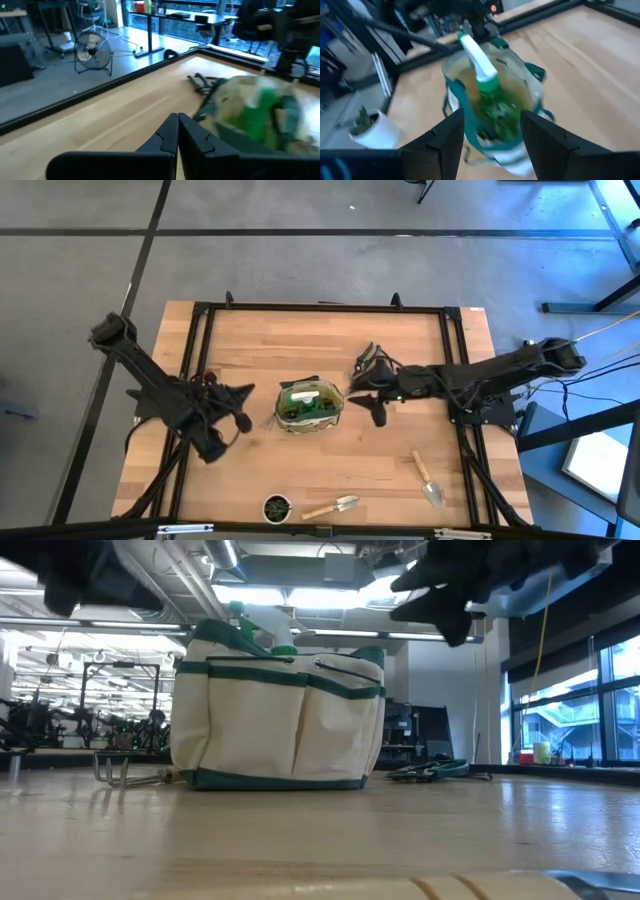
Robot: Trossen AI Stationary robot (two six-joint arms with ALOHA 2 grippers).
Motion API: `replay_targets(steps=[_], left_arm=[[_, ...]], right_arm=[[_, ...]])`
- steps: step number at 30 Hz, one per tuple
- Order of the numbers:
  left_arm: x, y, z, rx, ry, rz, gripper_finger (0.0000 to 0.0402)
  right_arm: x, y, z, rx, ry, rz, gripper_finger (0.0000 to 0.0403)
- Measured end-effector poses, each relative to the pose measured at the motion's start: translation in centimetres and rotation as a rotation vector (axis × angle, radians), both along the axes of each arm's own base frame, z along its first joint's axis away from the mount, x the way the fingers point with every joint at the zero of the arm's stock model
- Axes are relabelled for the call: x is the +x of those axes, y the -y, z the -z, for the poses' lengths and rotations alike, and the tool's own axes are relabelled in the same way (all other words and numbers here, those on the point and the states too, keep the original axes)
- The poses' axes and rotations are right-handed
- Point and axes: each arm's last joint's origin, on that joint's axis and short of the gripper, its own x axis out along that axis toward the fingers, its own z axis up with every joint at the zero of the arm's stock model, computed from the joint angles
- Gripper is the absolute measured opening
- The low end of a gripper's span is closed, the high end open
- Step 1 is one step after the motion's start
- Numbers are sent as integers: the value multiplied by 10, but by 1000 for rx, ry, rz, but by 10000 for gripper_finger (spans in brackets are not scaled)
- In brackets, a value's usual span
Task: Pick & Place Garden tools in Gardening bag
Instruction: Adjust the green gardening bag
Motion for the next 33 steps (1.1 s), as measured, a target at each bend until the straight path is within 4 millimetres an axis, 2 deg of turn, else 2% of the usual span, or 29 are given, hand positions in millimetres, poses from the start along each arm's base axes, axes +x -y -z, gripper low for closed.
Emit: replay_targets(steps=[3, 8, 13, 18, 24, 33], left_arm=[[-15, -15, 11, 10, -1, 0, 2], [-34, -34, 24, -1, 35, -6, 2], [-52, -48, 33, 11, 136, -7, 1], [-66, -59, 44, 6, 162, 26, 1], [-72, -63, 44, -21, 153, 53, 1], [-70, -57, 40, -14, 99, 129, 2]], right_arm=[[7, -4, 5, 65, 15, 6, 195], [6, -17, 9, 89, -4, -23, 195], [-3, -45, 11, 62, -15, -44, 195], [-16, -75, 14, -20, -16, -8, 195], [-18, -99, 36, -18, -45, 91, 195], [-6, -108, 77, 7, -129, 145, 189]])
